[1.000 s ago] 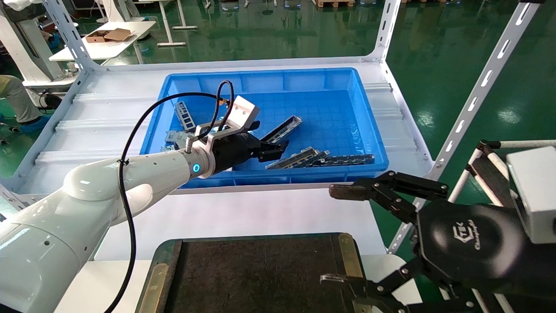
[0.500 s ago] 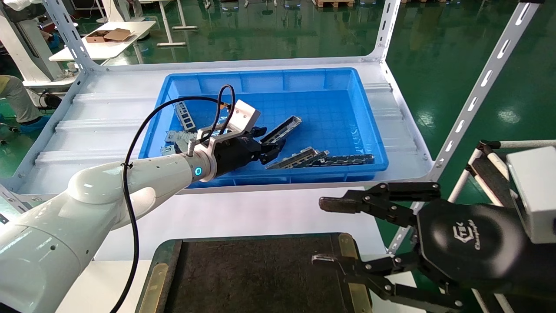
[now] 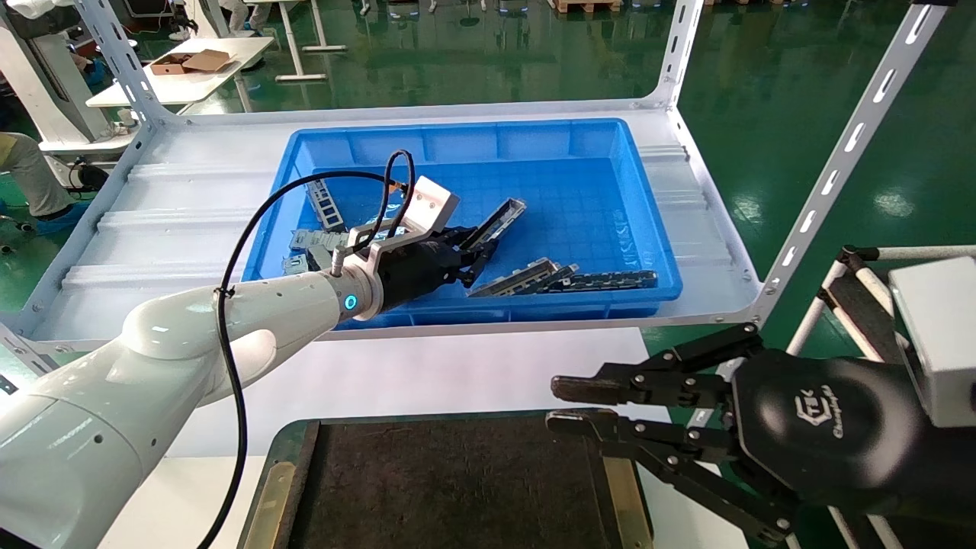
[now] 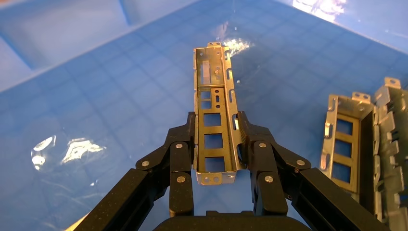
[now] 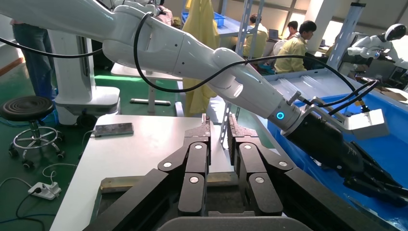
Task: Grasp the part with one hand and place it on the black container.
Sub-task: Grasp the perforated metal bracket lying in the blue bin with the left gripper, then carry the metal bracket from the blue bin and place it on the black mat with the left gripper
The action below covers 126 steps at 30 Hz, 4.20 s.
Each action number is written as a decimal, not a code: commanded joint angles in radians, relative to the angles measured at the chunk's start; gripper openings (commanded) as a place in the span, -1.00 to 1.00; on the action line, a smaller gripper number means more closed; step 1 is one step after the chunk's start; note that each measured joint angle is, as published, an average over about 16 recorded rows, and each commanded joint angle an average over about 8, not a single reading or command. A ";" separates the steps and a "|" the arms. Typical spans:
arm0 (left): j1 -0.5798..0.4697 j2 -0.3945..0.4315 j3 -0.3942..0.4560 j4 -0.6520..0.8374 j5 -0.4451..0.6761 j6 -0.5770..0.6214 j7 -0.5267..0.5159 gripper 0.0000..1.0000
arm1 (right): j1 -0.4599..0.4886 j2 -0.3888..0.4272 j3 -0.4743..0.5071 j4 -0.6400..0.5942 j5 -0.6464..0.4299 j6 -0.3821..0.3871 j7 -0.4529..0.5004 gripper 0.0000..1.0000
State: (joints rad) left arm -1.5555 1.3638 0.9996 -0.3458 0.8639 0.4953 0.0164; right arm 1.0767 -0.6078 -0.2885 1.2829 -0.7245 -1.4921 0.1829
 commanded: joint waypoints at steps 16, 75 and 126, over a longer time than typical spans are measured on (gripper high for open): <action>-0.065 -0.034 -0.033 0.043 -0.128 0.162 0.160 -1.00 | 0.000 0.000 -0.001 0.000 0.001 0.000 -0.001 -1.00; 0.679 -0.376 0.104 -1.004 -0.172 -0.380 -0.168 -1.00 | 0.001 0.002 -0.005 0.000 0.003 0.002 -0.002 -1.00; 0.640 0.007 0.382 -0.781 -0.284 -1.123 -0.343 -1.00 | 0.002 0.003 -0.008 0.000 0.005 0.003 -0.004 -1.00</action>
State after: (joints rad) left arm -0.9149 1.3710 1.3797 -1.1262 0.5810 -0.6265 -0.3246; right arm 1.0783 -0.6046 -0.2961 1.2829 -0.7193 -1.4888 0.1791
